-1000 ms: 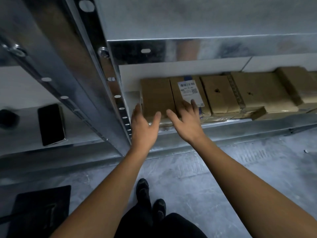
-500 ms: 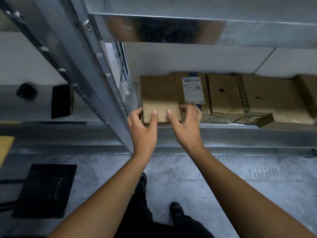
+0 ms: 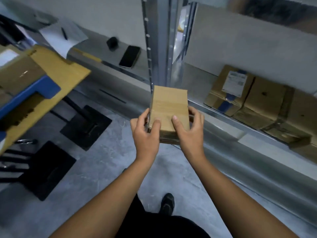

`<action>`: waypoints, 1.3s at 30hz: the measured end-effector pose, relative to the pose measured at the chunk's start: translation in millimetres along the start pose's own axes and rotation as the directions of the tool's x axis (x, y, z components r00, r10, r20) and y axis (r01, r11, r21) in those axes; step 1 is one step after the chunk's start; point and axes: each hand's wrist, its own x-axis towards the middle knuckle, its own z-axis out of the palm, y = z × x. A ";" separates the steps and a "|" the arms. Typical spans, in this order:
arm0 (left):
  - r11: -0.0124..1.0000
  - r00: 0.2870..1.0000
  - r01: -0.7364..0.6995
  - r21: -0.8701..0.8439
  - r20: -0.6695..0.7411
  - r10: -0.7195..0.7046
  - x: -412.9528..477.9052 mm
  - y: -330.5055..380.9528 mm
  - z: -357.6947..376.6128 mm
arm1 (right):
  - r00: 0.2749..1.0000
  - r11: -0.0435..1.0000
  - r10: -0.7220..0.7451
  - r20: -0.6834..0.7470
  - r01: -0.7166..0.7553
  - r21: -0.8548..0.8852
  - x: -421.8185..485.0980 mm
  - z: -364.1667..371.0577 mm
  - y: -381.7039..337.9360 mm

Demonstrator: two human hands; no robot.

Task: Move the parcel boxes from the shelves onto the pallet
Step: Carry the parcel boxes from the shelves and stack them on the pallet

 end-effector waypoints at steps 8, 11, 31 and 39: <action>0.997 0.970 -0.030 -0.074 -0.244 0.011 6.5 6.0 -116.3 | 0.947 0.995 -0.101 0.304 0.090 0.050 -42.7 103.2 -43.6; 0.993 0.938 -0.071 -0.090 -0.344 0.036 9.7 4.5 -171.4 | 0.897 0.990 -0.136 0.421 0.108 0.090 -66.2 153.8 -61.3; 0.987 0.603 -0.159 -0.025 -0.794 0.078 32.2 -2.8 -665.0 | 0.449 0.942 -0.335 0.828 0.165 0.292 -331.3 563.8 -206.8; 0.987 0.522 -0.148 -0.060 -0.852 0.027 70.2 -20.4 -792.7 | 0.297 0.953 -0.300 0.907 0.139 0.270 -377.0 697.7 -240.8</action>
